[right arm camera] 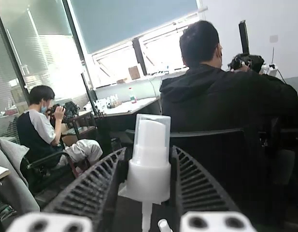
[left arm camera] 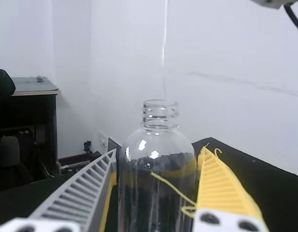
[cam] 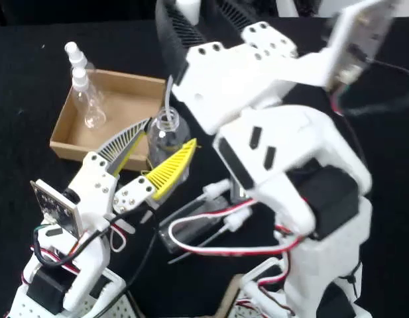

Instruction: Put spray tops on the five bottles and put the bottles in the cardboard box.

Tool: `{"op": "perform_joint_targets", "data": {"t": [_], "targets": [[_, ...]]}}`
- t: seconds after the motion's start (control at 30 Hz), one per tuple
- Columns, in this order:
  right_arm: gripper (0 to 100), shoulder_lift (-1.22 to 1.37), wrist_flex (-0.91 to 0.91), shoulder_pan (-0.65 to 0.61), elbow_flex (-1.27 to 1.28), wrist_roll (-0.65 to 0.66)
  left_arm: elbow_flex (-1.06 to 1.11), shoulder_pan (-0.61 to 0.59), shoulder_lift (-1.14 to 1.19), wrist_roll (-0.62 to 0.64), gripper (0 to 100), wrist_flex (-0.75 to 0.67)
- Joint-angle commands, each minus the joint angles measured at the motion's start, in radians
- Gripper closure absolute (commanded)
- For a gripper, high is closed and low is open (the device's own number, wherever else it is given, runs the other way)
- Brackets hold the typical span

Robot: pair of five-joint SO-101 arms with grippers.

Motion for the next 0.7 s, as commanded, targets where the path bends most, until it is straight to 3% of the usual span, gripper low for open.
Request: {"op": "perform_joint_targets", "data": {"t": [0.0,0.37,0.57,0.67], "targets": [[89.6,-0.030,0.012,-0.012,0.027,0.002,-0.016,0.005,-0.003,-0.005,77,-0.029],[89.6,-0.271,0.089,-0.017,0.369,0.002,-0.016,0.005,-0.003,-0.005,77,-0.029],[89.4,-0.412,0.089,-0.109,0.529,0.005,-0.016,0.005,-0.003,-0.005,77,-0.029],[89.3,-0.440,0.089,-0.132,0.572,0.098,-0.016,0.005,-0.003,-0.005,77,-0.028]]}}
